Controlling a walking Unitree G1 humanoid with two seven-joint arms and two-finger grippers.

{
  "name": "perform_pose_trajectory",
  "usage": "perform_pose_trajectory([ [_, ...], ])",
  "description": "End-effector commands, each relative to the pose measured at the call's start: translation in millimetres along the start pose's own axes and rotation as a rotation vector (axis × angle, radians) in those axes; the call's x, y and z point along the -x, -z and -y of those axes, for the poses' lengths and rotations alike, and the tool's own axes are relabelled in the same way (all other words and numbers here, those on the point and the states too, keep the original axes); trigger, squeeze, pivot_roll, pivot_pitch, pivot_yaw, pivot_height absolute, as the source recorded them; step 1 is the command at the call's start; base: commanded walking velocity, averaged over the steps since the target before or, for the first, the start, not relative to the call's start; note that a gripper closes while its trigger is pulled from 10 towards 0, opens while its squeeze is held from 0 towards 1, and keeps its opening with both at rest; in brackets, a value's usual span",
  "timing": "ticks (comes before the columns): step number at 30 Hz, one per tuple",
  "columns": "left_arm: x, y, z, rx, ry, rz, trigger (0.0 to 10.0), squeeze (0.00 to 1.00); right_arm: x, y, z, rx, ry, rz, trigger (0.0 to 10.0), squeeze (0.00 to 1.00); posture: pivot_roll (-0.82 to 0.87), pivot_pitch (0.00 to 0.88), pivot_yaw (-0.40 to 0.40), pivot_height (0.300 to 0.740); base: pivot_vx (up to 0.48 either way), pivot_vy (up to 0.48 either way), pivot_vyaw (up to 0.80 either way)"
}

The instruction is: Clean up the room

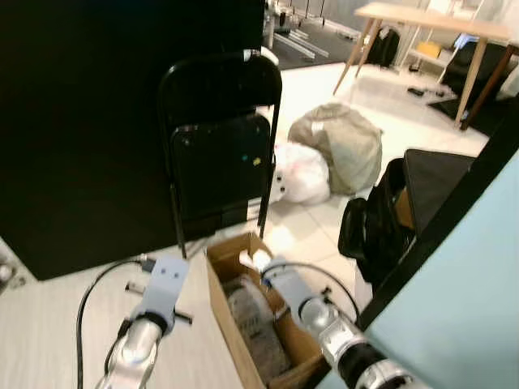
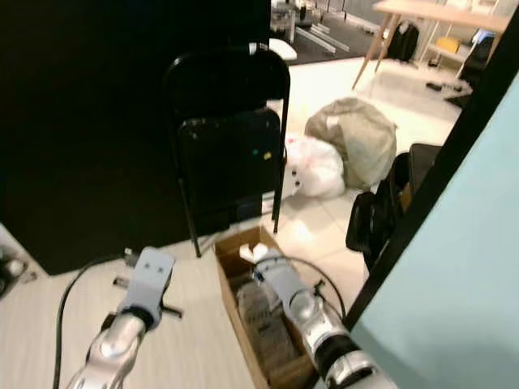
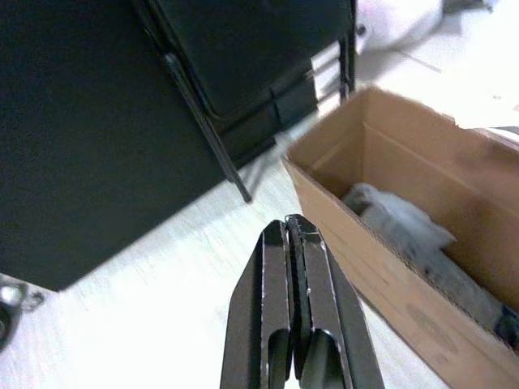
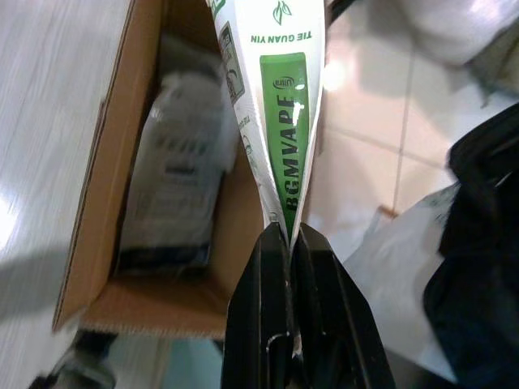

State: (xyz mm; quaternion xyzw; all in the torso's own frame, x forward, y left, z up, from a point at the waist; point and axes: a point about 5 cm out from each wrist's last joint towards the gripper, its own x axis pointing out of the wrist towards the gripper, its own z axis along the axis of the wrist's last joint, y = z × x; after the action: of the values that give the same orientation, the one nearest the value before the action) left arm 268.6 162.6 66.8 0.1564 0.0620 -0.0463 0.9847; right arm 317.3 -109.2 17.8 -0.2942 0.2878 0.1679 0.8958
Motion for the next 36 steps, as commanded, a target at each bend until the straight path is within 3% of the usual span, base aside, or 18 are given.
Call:
perform_pose_trajectory([
  [1, 2.5, 5.2, 2.6, -0.028, 0.042, -0.008, 10.0, 0.0, -0.5, 6.6, -6.4, 0.039, -0.029, -0.053, 10.0, 0.0, 0.01, 0.2, -0.091, 0.74, 0.0, 0.0, 0.0],
  [6, 5.7, 7.4, 5.2, -0.051, 0.087, 0.003, 10.0, 0.0, -0.6, 15.1, -10.5, 0.094, -0.026, -0.094, 10.0, 0.0, 0.0, 0.242, -0.102, 0.74, 0.0, 0.0, 0.0],
  [16, 9.5, 1.2, 11.7, -0.007, 0.221, 0.042, 10.0, 0.0, -2.1, 11.1, -11.1, 0.099, -0.013, -0.093, 10.0, 0.0, 0.01, 0.296, -0.102, 0.74, 0.0, 0.0, 0.0],
  [28, 21.5, 2.9, 19.2, 0.012, 0.338, 0.034, 10.0, 0.0, -2.4, 12.9, -13.8, 0.081, -0.006, -0.115, 10.0, 0.0, 0.03, 0.301, -0.104, 0.74, 0.0, 0.0, 0.0],
  [36, 25.0, 5.3, 17.2, 0.003, 0.359, 0.024, 10.0, 0.0, -2.5, 14.0, -13.4, 0.075, 0.001, -0.12, 10.0, 0.0, 0.03, 0.303, -0.102, 0.74, 0.0, 0.0, 0.0],
])
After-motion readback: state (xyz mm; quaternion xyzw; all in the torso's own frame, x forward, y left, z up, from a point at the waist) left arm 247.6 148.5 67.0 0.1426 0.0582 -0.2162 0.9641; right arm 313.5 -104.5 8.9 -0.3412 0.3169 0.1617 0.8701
